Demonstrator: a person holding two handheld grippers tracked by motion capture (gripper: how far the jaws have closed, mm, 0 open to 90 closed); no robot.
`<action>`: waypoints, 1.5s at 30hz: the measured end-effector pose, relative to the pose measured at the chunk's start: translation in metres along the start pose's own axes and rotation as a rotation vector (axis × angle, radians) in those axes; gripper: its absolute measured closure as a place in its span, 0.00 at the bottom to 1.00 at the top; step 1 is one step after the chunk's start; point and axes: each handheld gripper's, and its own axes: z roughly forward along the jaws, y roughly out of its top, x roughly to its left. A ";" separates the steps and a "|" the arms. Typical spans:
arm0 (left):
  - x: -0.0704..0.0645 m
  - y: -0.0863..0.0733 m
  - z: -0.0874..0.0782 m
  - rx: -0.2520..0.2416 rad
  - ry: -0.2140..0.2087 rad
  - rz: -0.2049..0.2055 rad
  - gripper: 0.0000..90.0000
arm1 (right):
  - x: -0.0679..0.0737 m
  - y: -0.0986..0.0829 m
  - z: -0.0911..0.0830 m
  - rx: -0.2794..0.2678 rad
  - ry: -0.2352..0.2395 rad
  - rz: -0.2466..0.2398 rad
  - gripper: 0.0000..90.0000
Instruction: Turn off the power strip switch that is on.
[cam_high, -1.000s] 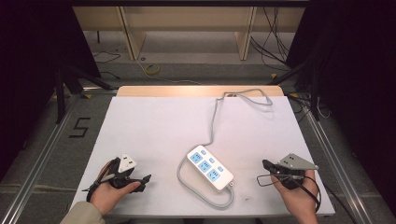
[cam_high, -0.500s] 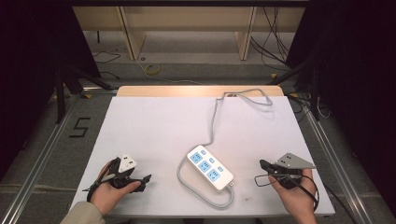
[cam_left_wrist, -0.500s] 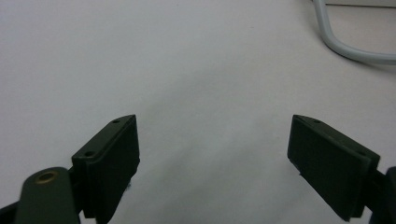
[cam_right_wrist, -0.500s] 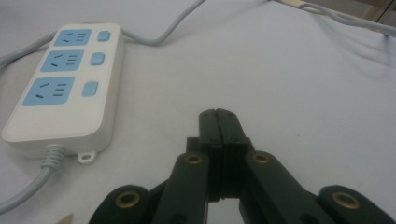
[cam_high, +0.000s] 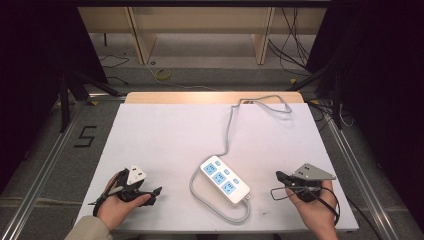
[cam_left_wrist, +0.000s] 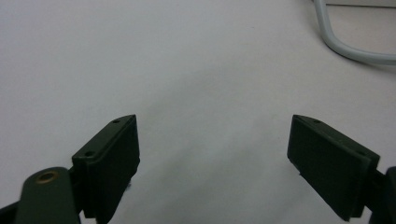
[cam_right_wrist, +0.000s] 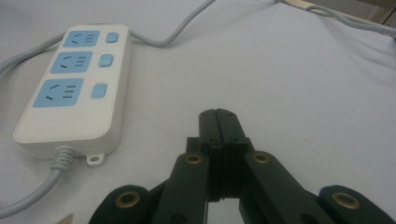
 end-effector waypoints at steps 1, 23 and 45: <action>0.000 0.000 0.000 0.000 0.000 0.000 0.18 | 0.001 0.001 0.001 -0.001 0.002 -0.005 1.00; 0.000 0.000 0.000 -0.001 -0.001 0.000 0.18 | 0.006 0.008 0.006 0.023 0.025 -0.024 1.00; 0.000 0.000 0.001 0.000 -0.001 -0.001 0.19 | 0.010 0.017 0.012 0.036 0.052 -0.037 1.00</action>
